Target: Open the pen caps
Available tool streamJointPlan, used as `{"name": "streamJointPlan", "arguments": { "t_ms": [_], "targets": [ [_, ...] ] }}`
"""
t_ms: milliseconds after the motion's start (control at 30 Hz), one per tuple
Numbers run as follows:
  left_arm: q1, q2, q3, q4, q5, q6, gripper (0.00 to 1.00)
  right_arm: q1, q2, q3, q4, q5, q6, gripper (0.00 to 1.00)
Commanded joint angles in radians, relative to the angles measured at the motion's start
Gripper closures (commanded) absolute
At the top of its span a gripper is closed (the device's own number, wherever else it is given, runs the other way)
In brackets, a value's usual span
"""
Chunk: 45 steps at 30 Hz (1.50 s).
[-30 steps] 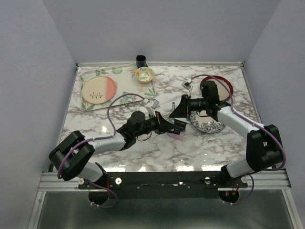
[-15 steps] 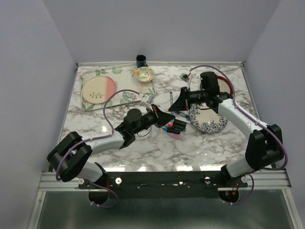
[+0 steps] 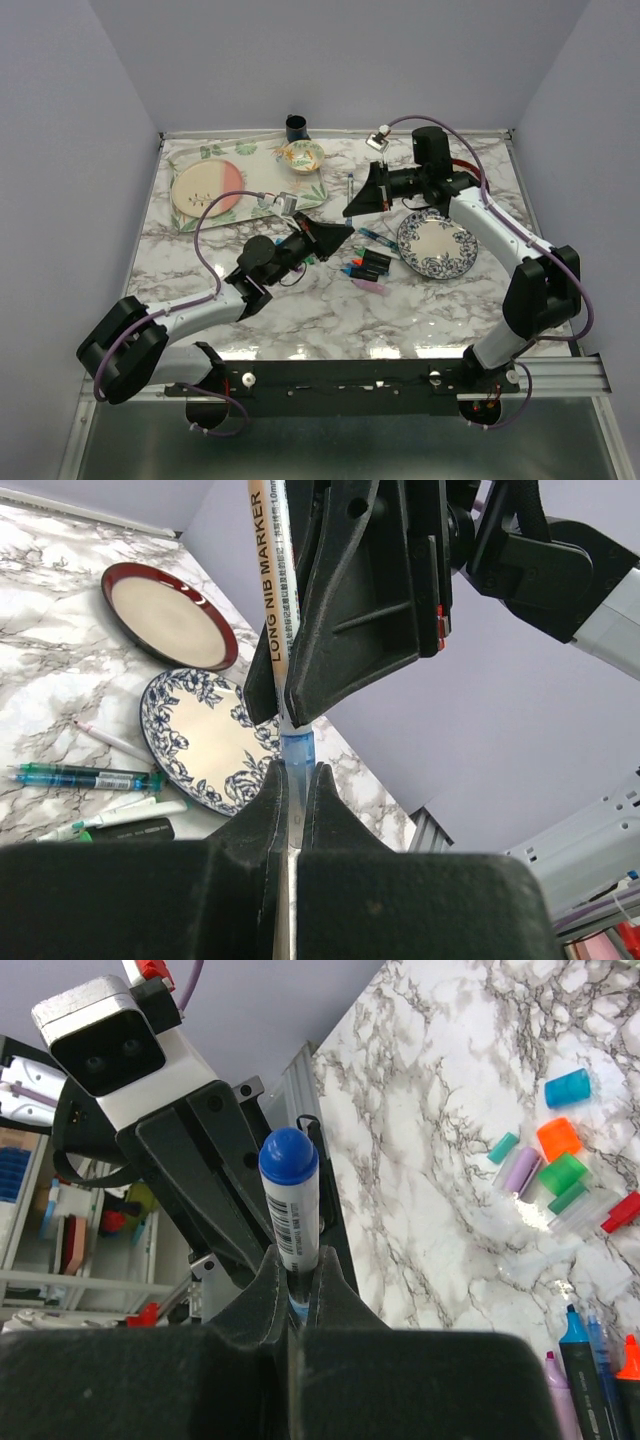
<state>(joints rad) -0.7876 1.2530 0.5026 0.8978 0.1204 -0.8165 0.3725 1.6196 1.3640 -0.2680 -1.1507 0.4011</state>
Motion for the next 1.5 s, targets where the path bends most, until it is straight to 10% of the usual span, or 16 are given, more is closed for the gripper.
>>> {"name": "streamJointPlan", "arguments": {
  "t_ms": [0, 567, 967, 1467],
  "targets": [
    [-0.055, -0.004, -0.118, -0.352, 0.19, 0.117, 1.0, -0.096, -0.017, 0.035, 0.325, 0.068, 0.154, 1.0],
    [-0.056, -0.069, -0.193, -0.381, 0.19, 0.114, 1.0, -0.279, 0.023, -0.106, 0.664, 0.074, 0.463, 0.99],
    [0.036, -0.382, -0.21, -0.766, -0.234, 0.067, 1.0, -0.274, 0.115, -0.011, -0.001, 0.118, -0.153, 0.99],
    [0.297, -0.445, -0.282, -0.971, -0.301, -0.078, 0.95, -0.124, 0.318, 0.155, -0.51, 0.463, -0.611, 0.98]
  ]
}}
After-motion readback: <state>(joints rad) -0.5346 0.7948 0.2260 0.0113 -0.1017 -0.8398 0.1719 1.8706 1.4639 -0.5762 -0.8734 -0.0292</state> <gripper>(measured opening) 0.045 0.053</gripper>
